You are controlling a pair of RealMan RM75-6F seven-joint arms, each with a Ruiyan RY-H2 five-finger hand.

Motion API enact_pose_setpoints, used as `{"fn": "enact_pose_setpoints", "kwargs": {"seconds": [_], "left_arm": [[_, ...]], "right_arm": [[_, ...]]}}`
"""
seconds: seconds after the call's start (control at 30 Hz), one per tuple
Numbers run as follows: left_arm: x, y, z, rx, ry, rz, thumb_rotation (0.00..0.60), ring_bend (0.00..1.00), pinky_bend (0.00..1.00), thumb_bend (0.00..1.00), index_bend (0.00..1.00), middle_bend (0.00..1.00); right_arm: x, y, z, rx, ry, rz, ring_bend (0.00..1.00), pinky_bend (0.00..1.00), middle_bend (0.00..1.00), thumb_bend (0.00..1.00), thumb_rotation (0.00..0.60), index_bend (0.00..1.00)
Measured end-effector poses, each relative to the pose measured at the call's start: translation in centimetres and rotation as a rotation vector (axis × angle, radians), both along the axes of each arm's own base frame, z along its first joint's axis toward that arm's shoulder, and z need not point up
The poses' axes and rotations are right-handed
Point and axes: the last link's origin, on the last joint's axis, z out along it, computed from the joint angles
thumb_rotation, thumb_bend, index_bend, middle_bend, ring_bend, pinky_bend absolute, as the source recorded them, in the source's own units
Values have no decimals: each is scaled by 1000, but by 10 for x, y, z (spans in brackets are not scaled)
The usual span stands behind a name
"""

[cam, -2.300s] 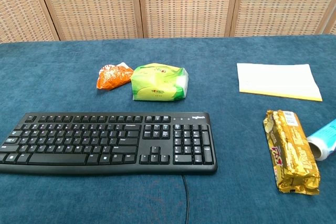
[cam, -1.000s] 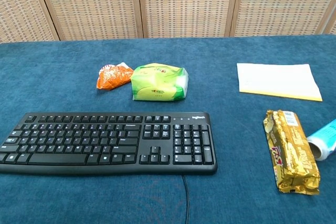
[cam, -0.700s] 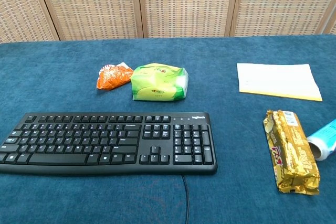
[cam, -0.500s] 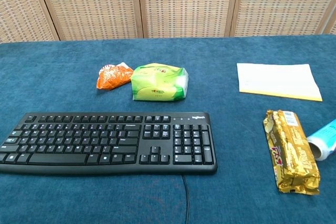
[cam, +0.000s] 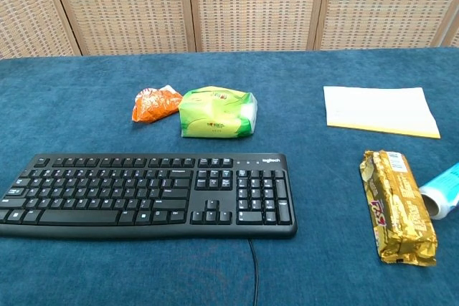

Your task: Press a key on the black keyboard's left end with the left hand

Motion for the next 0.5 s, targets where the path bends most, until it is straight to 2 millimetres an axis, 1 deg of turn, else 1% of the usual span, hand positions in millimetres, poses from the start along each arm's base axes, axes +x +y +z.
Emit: {"fn": "enact_pose_setpoints", "kwargs": {"seconds": [0.17,0.33,0.5], "left_arm": [[-2,7,2,-78,35,68,600,480,295,688,0,627],[-6,21,2,-124,94,134,600,480,295,689,0,629],[-6,33,-2,-167,135,176,600,480,295,690,0,629]], "right_arm": [[-1,0,1,-1,-3,-2,0,0,0,0,600,0],[0,0,1,-1,-6,2,0,0,0,0,600,0],[0,0,0,0,-6,1,0,0,0,0,600,0]]}}
